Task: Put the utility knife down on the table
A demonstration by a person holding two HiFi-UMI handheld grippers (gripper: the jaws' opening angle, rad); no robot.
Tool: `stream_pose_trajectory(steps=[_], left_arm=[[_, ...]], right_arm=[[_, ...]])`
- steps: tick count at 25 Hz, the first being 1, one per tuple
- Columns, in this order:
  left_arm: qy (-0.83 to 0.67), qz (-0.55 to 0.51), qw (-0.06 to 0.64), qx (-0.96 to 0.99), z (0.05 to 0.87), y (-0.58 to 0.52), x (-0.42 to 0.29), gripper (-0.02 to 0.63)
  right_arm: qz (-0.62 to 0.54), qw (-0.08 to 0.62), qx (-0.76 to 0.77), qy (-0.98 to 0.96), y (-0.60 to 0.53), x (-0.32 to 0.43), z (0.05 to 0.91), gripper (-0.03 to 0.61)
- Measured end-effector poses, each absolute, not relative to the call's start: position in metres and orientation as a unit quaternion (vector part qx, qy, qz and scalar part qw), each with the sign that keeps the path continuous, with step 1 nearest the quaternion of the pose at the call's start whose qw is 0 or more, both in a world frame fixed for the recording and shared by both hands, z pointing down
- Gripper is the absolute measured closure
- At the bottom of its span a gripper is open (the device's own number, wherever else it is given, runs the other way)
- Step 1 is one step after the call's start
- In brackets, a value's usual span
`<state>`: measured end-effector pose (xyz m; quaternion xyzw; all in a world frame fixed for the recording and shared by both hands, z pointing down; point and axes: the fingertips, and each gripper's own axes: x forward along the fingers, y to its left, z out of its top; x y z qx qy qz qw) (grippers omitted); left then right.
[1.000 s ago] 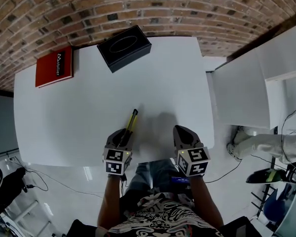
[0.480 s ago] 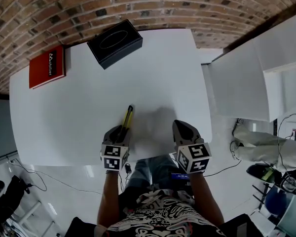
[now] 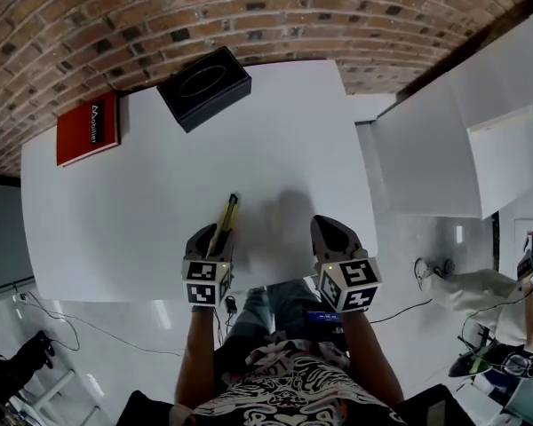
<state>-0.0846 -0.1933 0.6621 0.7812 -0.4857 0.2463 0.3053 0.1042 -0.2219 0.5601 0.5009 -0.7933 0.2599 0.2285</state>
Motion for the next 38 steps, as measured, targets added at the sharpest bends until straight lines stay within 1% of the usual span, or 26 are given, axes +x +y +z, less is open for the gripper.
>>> stream_pose_trajectory(steps=[5, 10, 15, 17, 19, 28, 34, 38], left_arm=[[-0.496, 0.225, 0.28, 0.79, 0.636, -0.201, -0.084, 0.483], [-0.504, 0.198, 0.269, 0.796, 0.614, -0.2, -0.085, 0.485], [-0.51, 0.183, 0.243, 0.805, 0.586, -0.195, -0.089, 0.506], [-0.52, 0.169, 0.23, 0.805, 0.572, -0.195, -0.094, 0.54], [-0.528, 0.156, 0.217, 0.806, 0.557, -0.195, -0.098, 0.559], [-0.543, 0.096, 0.179, 0.815, 0.495, -0.185, -0.11, 0.58], [-0.547, 0.081, 0.16, 0.818, 0.468, -0.176, -0.114, 0.591], [-0.544, 0.091, 0.138, 0.823, 0.461, -0.173, -0.112, 0.594]], right_arm=[[0.245, 0.227, 0.496, -0.801, -0.217, 0.1, 0.55, 0.577], [0.23, 0.212, 0.497, -0.809, -0.21, 0.096, 0.536, 0.577], [0.211, 0.192, 0.499, -0.819, -0.201, 0.089, 0.518, 0.577], [0.2, 0.185, 0.497, -0.824, -0.198, 0.083, 0.509, 0.578], [0.184, 0.179, 0.495, -0.83, -0.195, 0.075, 0.499, 0.577], [0.139, 0.152, 0.49, -0.847, -0.18, 0.052, 0.458, 0.578], [0.119, 0.14, 0.49, -0.852, -0.166, 0.044, 0.44, 0.578], [0.111, 0.135, 0.493, -0.853, -0.16, 0.042, 0.435, 0.578]])
